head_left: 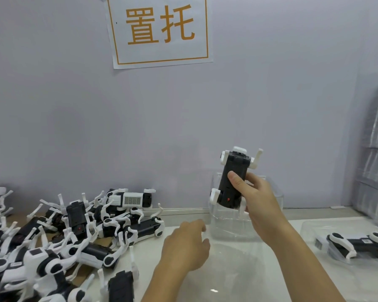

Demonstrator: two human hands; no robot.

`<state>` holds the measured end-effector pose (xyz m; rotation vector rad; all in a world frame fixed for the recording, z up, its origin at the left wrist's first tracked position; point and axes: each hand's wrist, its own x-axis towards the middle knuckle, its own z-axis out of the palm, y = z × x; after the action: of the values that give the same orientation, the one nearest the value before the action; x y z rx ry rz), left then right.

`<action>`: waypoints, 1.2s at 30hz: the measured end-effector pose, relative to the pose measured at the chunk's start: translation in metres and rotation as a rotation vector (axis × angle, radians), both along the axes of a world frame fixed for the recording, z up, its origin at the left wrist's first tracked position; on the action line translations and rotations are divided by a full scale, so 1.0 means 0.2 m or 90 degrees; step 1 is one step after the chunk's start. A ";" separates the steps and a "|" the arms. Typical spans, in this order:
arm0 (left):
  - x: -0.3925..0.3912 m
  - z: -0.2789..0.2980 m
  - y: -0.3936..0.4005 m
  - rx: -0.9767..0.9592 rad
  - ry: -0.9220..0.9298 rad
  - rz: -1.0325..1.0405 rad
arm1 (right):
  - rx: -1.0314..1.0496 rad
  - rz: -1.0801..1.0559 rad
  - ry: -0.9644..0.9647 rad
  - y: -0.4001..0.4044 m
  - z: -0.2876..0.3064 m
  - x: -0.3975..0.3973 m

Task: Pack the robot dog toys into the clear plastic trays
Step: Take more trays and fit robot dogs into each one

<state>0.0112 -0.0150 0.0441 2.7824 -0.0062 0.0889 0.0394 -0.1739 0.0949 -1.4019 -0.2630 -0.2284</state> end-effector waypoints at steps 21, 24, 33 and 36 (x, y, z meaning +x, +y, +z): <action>0.04 -0.01 0.19 -0.048 0.060 0.072 | -0.231 0.024 -0.013 -0.06 0.02 -0.04; 0.03 0.02 0.20 -0.006 0.121 0.087 | -0.302 0.023 -0.003 -0.07 0.02 -0.04; -0.01 0.11 0.16 0.041 0.278 0.086 | -0.442 0.013 -0.002 -0.09 0.03 -0.03; 0.02 0.09 0.18 0.009 0.147 0.075 | -0.460 -0.017 -0.022 -0.08 0.02 -0.02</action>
<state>0.0154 0.0203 0.0623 2.7890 0.2149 -0.2049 0.0345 -0.1897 0.0984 -2.1179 -0.3765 -0.1870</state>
